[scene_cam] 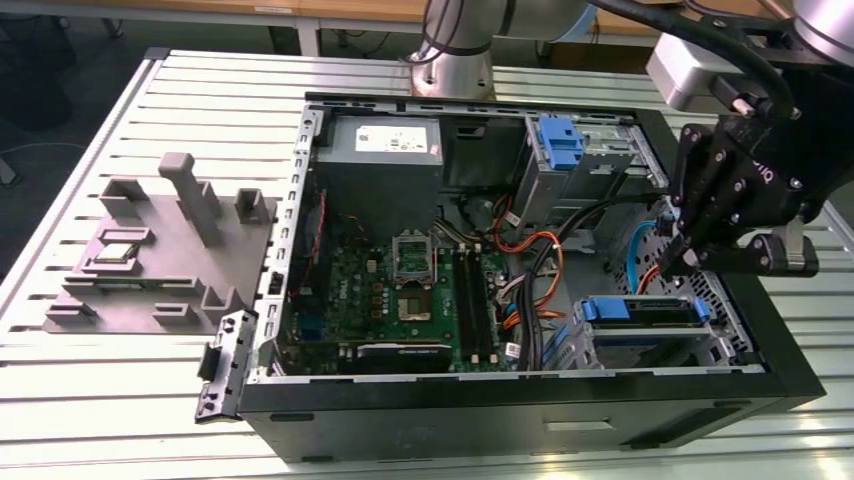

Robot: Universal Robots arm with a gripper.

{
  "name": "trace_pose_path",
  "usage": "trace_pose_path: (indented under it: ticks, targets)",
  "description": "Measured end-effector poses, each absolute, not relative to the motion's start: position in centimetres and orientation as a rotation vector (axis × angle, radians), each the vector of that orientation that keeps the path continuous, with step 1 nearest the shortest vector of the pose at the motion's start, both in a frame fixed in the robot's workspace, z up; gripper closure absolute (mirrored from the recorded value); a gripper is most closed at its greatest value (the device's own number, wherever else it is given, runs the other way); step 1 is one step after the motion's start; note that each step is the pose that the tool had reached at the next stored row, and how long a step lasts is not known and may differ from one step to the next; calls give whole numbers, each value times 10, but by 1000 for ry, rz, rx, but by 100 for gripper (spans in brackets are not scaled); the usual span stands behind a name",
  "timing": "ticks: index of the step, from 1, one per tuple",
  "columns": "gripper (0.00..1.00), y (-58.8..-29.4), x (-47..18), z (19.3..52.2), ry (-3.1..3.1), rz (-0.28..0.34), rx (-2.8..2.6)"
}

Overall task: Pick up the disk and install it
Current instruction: 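Insert the first disk wire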

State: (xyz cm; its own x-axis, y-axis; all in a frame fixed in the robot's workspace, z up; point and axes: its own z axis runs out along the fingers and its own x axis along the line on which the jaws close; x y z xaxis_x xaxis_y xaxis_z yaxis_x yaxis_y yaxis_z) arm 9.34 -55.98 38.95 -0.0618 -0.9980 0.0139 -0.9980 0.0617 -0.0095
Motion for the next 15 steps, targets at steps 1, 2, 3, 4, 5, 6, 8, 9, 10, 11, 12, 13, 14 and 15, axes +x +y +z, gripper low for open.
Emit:
trace_pose_path:
  ticks: [1,2,3,4,5,6,8,9,10,11,12,13,14,15]
  targets:
    - [90,-560,95,389,-2286,26,2149]
    - [90,-560,96,389,-2286,26,2149]
    - [90,-560,97,389,-2286,26,2149]
    - [90,-559,98,389,-2286,26,2149]
    - [90,-559,99,389,-2286,26,2149]
    - [90,-559,101,389,-2286,26,2149]
    - [90,-559,103,389,-2286,26,2149]
    - [90,-559,104,389,-2286,26,2149]
    - [90,-559,106,389,-2286,26,2149]
    - [90,-559,107,389,-2286,26,2149]
    - [90,-559,109,389,-2286,25,2149]
    - [90,-559,112,389,-2286,24,2149]
    - [90,-558,114,389,-2286,24,2148]
    - [90,-558,116,389,-2285,24,2148]
